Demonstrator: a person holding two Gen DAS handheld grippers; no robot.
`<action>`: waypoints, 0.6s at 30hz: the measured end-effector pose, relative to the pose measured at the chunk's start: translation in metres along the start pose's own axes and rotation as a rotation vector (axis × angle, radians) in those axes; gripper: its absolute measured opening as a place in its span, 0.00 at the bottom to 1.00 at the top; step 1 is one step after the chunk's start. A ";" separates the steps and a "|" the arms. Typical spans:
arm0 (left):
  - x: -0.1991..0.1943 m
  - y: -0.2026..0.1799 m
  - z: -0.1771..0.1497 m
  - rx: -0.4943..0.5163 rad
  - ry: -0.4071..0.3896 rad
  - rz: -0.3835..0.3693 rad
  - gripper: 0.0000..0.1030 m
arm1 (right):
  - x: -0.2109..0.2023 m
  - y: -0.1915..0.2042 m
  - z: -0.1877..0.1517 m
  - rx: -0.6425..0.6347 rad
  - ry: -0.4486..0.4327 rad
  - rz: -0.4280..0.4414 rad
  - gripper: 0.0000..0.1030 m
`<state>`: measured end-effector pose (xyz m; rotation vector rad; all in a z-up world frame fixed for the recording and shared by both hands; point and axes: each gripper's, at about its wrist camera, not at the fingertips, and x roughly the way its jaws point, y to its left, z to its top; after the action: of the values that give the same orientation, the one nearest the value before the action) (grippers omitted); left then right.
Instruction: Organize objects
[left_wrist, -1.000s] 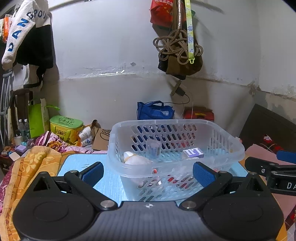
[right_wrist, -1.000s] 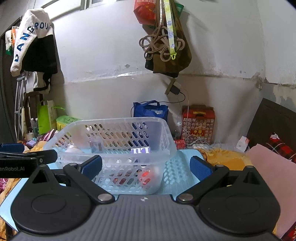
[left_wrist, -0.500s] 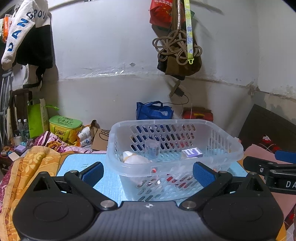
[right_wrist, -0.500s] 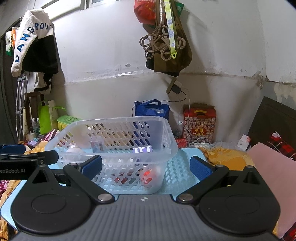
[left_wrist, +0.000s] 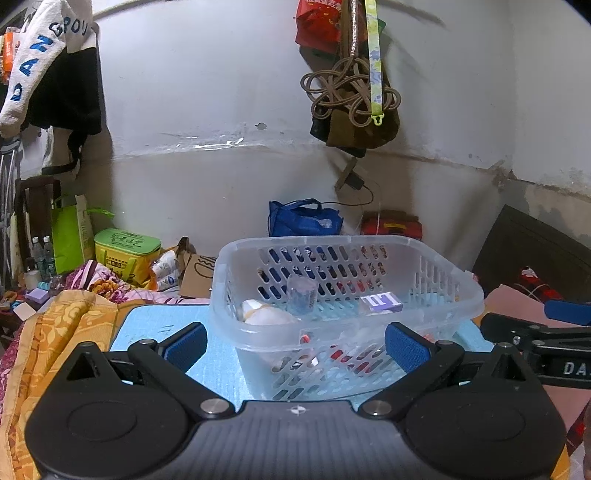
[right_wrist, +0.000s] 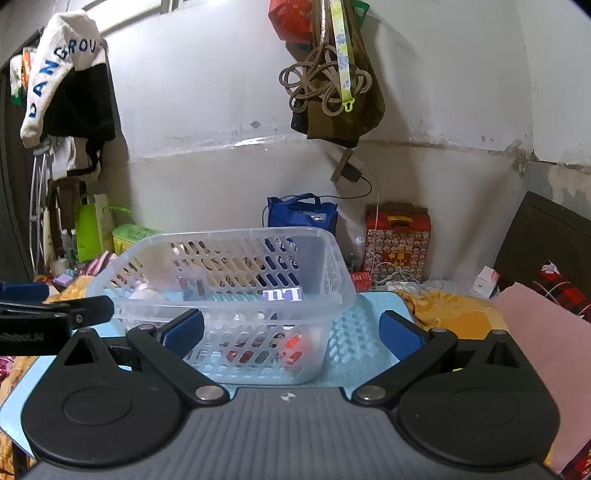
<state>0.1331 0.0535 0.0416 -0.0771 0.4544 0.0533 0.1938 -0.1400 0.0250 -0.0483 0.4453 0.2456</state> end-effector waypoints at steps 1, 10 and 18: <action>0.002 0.000 0.004 -0.004 0.005 -0.010 1.00 | 0.004 0.001 0.005 -0.011 0.016 -0.003 1.00; 0.048 -0.007 0.067 0.082 0.149 -0.017 1.00 | 0.057 0.005 0.084 -0.092 0.217 0.018 1.00; 0.075 0.002 0.066 0.032 0.210 -0.002 1.00 | 0.073 -0.002 0.062 -0.037 0.253 0.025 1.00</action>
<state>0.2295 0.0635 0.0679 -0.0517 0.6651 0.0354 0.2844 -0.1197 0.0496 -0.1104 0.6938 0.2738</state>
